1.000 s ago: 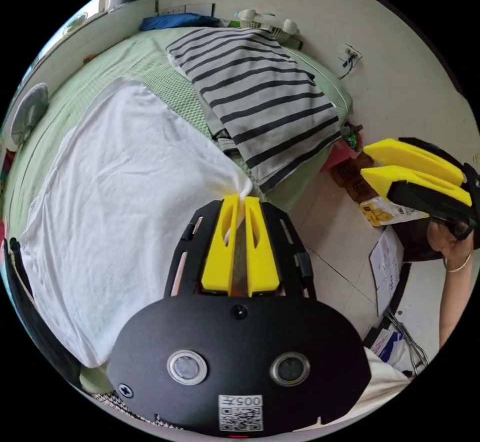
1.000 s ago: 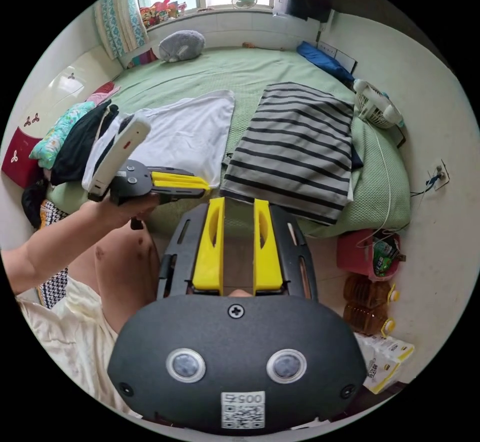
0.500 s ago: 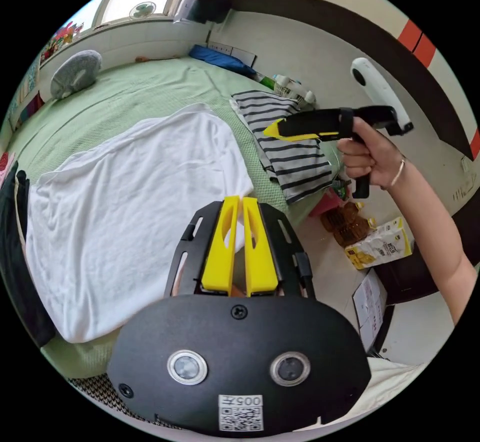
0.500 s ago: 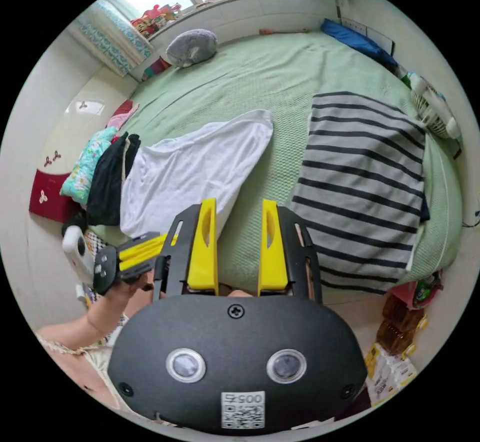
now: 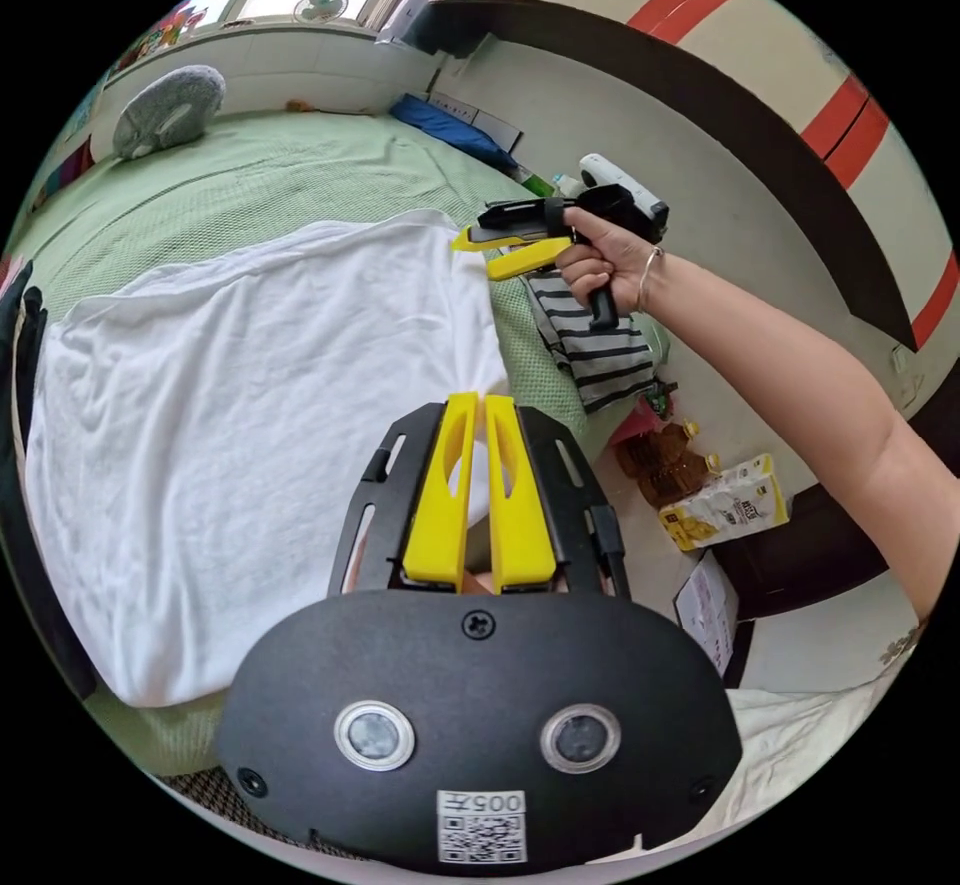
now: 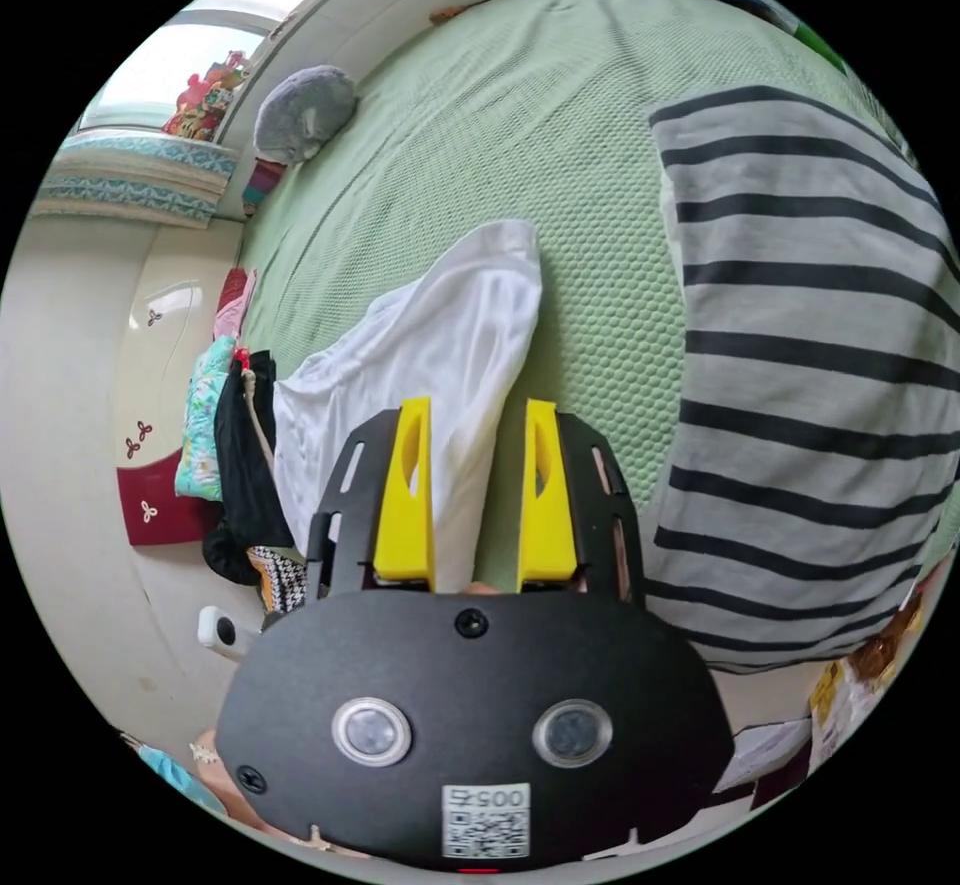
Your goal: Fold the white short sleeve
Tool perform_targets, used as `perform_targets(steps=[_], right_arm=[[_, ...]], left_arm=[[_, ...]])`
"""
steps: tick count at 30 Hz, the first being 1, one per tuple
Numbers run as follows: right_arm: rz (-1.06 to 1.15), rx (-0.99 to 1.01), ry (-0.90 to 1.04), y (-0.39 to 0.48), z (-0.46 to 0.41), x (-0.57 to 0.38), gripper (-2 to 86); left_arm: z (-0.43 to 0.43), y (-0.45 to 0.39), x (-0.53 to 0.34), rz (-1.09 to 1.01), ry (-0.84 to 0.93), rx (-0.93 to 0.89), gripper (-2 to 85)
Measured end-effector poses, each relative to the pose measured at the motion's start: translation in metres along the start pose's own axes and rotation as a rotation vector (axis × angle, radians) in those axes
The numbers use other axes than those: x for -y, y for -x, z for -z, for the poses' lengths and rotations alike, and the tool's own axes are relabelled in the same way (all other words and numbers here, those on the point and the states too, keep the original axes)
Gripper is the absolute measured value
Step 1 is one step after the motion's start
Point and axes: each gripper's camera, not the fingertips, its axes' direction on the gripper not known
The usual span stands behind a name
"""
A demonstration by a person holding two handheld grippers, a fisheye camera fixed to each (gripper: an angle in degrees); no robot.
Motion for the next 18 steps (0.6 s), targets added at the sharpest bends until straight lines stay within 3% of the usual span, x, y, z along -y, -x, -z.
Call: perform_targets(steps=[10, 18], right_arm=[[-0.025, -0.131, -0.077, 0.04, -0.012, 0.016, 0.4], [0.028, -0.388, -0.074, 0.078, 0.014, 0.001, -0.8]], left_arm=[[0.041, -0.002, -0.009, -0.057, -0.018, -0.053, 2.1], [0.054, -0.059, -0.003, -0.139, -0.057, -0.174, 1.5]])
